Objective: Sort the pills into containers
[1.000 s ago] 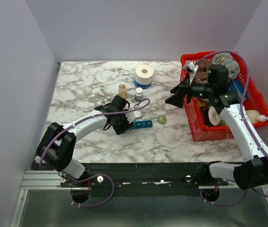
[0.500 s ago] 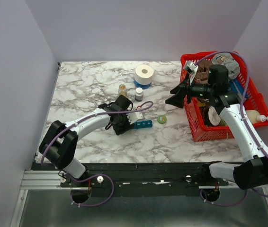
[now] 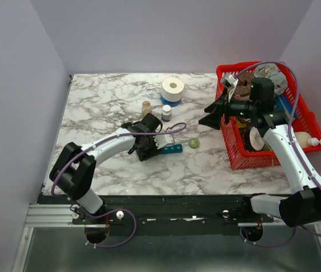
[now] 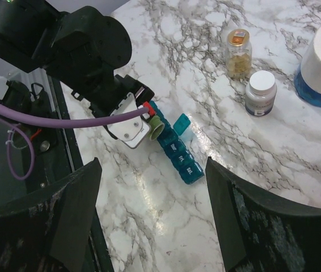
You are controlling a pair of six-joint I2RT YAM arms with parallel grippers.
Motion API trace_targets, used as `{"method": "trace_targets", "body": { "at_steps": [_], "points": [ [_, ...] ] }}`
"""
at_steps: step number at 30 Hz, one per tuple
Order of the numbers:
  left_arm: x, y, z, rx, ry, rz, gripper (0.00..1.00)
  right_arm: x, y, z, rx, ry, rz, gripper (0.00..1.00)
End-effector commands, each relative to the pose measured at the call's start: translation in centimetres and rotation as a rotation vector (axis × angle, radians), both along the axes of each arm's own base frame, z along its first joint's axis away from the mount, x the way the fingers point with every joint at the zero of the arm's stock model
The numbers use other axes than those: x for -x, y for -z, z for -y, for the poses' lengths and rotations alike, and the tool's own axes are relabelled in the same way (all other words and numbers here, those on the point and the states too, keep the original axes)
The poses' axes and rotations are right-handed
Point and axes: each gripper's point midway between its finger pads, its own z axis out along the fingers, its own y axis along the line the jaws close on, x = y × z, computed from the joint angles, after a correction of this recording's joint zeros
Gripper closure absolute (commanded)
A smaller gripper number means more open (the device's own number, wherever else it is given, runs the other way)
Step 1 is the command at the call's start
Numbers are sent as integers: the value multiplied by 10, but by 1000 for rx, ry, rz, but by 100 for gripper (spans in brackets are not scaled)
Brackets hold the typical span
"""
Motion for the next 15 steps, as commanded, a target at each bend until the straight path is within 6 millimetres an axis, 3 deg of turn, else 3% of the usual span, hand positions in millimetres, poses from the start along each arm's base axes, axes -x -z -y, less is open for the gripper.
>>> {"method": "trace_targets", "body": {
  "at_steps": [1, 15],
  "points": [
    [-7, -8, 0, -42, 13, 35, 100, 2, 1, -2, -24, -26, -13, 17],
    [-6, -9, 1, -93, 43, 34, 100, 2, 2, -1, -30, -30, -23, 17]
  ]
}}
